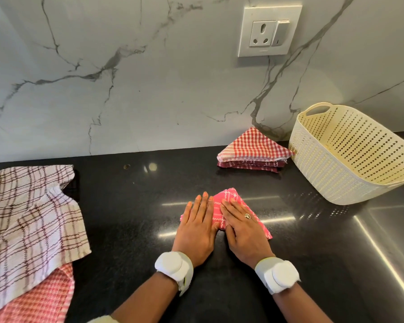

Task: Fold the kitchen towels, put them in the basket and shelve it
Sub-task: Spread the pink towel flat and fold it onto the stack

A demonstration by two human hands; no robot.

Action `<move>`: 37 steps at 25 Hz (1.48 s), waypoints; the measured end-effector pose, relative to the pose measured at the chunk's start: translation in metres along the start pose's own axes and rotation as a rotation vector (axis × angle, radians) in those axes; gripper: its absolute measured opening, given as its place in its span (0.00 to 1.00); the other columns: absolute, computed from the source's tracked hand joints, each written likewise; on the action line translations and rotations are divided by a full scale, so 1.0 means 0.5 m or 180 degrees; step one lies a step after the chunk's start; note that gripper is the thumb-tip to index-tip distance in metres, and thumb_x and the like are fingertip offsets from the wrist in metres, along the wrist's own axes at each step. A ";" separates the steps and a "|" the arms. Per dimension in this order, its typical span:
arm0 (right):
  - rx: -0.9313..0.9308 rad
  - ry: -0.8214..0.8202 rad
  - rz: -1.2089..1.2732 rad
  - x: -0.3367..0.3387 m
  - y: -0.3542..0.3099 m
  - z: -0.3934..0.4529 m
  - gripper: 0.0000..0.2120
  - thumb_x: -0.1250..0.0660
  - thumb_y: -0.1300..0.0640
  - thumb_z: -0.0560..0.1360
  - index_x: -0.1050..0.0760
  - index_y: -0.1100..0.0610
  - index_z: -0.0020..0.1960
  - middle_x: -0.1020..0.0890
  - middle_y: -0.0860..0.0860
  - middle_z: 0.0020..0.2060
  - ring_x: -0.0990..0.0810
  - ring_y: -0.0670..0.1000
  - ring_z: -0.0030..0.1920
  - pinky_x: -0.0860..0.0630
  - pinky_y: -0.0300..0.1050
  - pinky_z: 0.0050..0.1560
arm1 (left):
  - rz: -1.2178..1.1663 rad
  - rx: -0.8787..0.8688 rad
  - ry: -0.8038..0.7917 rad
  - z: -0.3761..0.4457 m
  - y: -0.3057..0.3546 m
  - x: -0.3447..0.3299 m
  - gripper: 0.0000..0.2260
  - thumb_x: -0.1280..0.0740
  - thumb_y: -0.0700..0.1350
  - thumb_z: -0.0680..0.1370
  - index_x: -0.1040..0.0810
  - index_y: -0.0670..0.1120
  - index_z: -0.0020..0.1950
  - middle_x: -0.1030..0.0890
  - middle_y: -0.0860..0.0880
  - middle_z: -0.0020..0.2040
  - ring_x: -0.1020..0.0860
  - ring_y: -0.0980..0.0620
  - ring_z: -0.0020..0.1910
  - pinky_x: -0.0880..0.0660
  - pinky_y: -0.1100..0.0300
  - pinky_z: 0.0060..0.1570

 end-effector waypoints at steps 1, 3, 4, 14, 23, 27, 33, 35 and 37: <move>-0.0018 -0.0059 -0.0153 -0.002 0.004 -0.004 0.25 0.49 0.50 0.79 0.35 0.57 0.74 0.36 0.50 0.74 0.40 0.50 0.75 0.48 0.46 0.75 | 0.0032 -0.0020 0.0094 -0.003 -0.003 -0.006 0.29 0.59 0.57 0.82 0.48 0.42 0.79 0.47 0.43 0.79 0.50 0.45 0.78 0.56 0.49 0.76; -0.0278 -0.0196 -0.0287 -0.001 0.037 -0.016 0.29 0.54 0.42 0.80 0.45 0.53 0.78 0.47 0.48 0.76 0.49 0.49 0.77 0.53 0.46 0.76 | -0.0054 -0.0054 0.0146 -0.005 0.002 -0.004 0.28 0.56 0.57 0.83 0.49 0.43 0.79 0.49 0.44 0.79 0.53 0.46 0.78 0.57 0.49 0.76; -0.0439 -0.0309 -0.0253 -0.001 0.059 -0.023 0.32 0.58 0.36 0.79 0.51 0.50 0.79 0.51 0.47 0.77 0.53 0.48 0.77 0.56 0.45 0.76 | -0.0047 -0.0021 0.0199 -0.005 0.003 0.001 0.29 0.56 0.57 0.83 0.51 0.43 0.79 0.51 0.45 0.79 0.55 0.46 0.78 0.59 0.50 0.76; -0.0970 -0.0706 -0.0044 0.002 0.097 -0.064 0.36 0.64 0.25 0.70 0.55 0.35 0.76 0.58 0.39 0.75 0.63 0.46 0.77 0.75 0.56 0.70 | -0.1688 0.1061 -0.0356 0.042 -0.065 0.034 0.32 0.26 0.53 0.69 0.30 0.46 0.70 0.22 0.49 0.61 0.24 0.47 0.62 0.29 0.53 0.63; -0.1335 -0.0053 0.3480 0.109 0.148 -0.026 0.31 0.22 0.43 0.58 0.22 0.53 0.58 0.16 0.51 0.51 0.18 0.55 0.53 0.21 0.43 0.52 | -0.3417 0.0330 -0.1088 0.076 0.008 0.114 0.16 0.28 0.42 0.74 0.28 0.42 0.59 0.18 0.44 0.55 0.17 0.46 0.51 0.20 0.50 0.54; -0.1567 0.0096 0.5108 0.125 0.183 0.012 0.36 0.18 0.50 0.57 0.25 0.62 0.60 0.19 0.62 0.55 0.21 0.64 0.57 0.21 0.56 0.56 | -0.3732 0.0114 -0.0701 0.142 0.059 0.196 0.13 0.29 0.41 0.75 0.27 0.47 0.57 0.19 0.44 0.56 0.17 0.46 0.51 0.20 0.52 0.52; -0.1600 0.0892 0.6363 0.166 0.236 0.094 0.19 0.30 0.63 0.71 0.26 0.60 0.61 0.19 0.58 0.55 0.18 0.54 0.52 0.19 0.51 0.52 | -0.3952 0.0107 -0.0609 0.268 0.085 0.239 0.16 0.27 0.41 0.74 0.25 0.44 0.60 0.18 0.43 0.53 0.16 0.46 0.46 0.18 0.54 0.42; -0.1854 0.1307 0.5545 0.190 0.271 0.124 0.16 0.30 0.64 0.71 0.25 0.57 0.58 0.19 0.55 0.52 0.18 0.51 0.48 0.19 0.44 0.43 | -0.3748 0.0447 -0.0422 0.316 0.055 0.227 0.17 0.26 0.45 0.73 0.25 0.45 0.59 0.18 0.43 0.53 0.16 0.45 0.44 0.18 0.53 0.37; -0.2102 0.1706 0.4545 0.223 0.303 0.145 0.16 0.26 0.64 0.70 0.23 0.57 0.55 0.18 0.55 0.50 0.18 0.50 0.44 0.20 0.40 0.40 | -0.3287 0.0676 -0.0119 0.361 0.021 0.214 0.16 0.26 0.51 0.73 0.24 0.46 0.56 0.18 0.44 0.52 0.17 0.46 0.45 0.18 0.53 0.39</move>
Point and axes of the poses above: each hand's wrist, its own z-axis towards the middle knuckle, its own x-axis out of the back of the hand, y = z × x, the point moved 10 cm from there along z, towards the middle knuckle
